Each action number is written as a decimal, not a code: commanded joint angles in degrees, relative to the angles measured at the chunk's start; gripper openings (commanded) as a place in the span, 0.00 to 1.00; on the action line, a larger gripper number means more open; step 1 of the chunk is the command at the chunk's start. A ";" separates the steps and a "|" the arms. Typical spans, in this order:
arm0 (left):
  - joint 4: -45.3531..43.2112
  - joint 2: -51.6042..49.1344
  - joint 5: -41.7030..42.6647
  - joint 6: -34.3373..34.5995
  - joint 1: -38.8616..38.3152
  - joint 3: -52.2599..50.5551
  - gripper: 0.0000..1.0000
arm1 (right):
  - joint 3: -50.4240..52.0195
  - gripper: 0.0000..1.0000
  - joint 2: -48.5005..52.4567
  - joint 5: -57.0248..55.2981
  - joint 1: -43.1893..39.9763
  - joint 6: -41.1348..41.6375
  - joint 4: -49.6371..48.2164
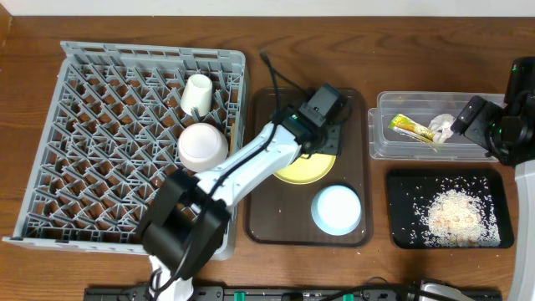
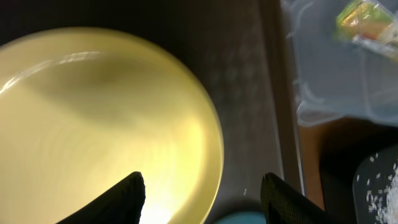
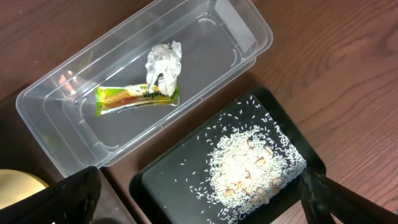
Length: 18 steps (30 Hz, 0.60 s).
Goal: Sort waste into correct bins and load items into the dishwasher
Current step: 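Move the left gripper over the yellow plate's edge on the tray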
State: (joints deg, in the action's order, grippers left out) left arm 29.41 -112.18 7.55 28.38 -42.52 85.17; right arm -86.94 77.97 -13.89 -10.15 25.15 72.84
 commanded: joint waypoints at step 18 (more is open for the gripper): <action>-0.13 -12.59 -4.66 -3.30 -1.49 1.57 0.62 | -0.33 0.99 -0.07 -0.42 -0.28 -0.37 0.09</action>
State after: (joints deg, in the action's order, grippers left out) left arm 28.36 -122.63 4.47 25.45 -43.77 86.63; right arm -86.94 77.97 -13.89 -10.15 25.15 72.84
